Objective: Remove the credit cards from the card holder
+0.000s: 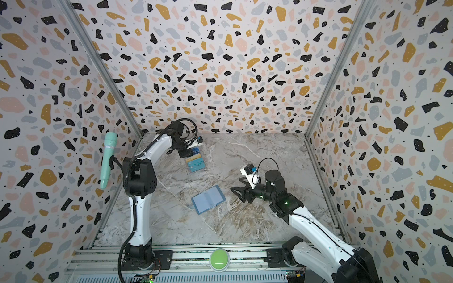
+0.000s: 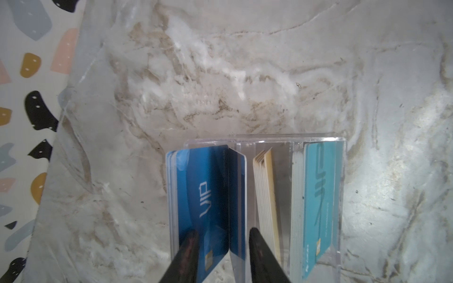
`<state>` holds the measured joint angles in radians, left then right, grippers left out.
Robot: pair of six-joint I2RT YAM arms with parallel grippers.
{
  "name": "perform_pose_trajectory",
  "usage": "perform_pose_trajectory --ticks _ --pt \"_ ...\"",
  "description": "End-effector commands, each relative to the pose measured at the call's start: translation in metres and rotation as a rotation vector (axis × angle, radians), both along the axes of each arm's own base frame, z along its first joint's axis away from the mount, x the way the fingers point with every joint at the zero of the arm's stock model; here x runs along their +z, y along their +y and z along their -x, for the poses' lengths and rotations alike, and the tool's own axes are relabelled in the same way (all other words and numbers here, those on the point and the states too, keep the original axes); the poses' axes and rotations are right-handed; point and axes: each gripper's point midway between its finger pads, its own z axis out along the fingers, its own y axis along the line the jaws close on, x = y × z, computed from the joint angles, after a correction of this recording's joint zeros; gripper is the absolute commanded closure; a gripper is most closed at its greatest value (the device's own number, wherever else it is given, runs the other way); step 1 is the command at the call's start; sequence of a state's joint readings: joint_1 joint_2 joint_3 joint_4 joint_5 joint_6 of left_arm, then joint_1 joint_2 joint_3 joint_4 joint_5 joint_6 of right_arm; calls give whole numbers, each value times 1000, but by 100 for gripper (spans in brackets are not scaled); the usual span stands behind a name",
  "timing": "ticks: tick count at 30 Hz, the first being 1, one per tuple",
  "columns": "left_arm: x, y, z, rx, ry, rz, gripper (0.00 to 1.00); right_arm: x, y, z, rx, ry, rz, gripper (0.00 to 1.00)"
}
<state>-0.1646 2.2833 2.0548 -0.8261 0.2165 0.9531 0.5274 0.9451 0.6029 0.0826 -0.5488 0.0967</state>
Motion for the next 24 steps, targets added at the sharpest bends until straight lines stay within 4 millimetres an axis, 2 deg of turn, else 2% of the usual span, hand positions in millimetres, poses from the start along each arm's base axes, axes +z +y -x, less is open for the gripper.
perform_pose_trajectory --ticks 1,5,10,16,19,21,24 --pt "35 4 -10 47 -97 11 61 7 -2 0 -10 -24 -19 30" --pt "45 9 -19 95 -147 6 60 8 -3 0 -14 -28 -19 30" --pt "47 21 -32 169 -196 -29 59 9 -4 0 -22 -36 -23 30" --pt "59 25 -36 219 -241 -25 59 9 -7 -3 -46 -42 -20 30" --pt "75 26 -39 274 -271 11 57 8 -13 -12 -109 -54 -1 30" --pt "91 28 -41 325 -302 36 50 11 -21 -20 -172 -72 9 30" --pt "118 31 -40 369 -342 68 48 19 -34 -32 -279 -115 16 29"
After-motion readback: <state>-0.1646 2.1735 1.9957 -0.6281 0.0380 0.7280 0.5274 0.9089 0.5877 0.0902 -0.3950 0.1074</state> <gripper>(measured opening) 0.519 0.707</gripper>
